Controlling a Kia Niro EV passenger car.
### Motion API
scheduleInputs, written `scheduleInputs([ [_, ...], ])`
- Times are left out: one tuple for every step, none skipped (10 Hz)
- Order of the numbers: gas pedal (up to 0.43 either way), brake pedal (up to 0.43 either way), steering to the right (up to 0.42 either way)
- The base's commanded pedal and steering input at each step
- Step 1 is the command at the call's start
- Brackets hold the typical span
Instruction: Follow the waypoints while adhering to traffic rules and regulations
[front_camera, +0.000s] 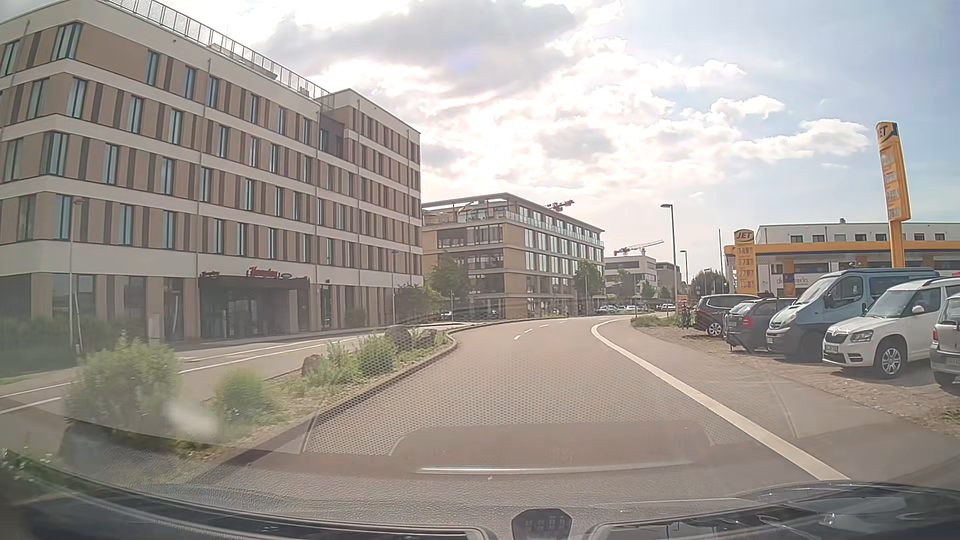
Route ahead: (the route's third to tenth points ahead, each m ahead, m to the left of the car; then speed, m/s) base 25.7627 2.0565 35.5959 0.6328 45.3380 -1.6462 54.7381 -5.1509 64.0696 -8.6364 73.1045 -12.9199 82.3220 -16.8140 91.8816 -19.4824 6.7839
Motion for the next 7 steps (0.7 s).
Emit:
scheduleInputs([
  [0.157,0.000,0.081],
  [0.157,0.000,0.071],
  [0.169,0.000,0.061],
  [0.169,0.000,0.055],
  [0.169,0.000,0.052],
  [0.169,0.000,0.048],
  [0.169,0.000,0.045],
])
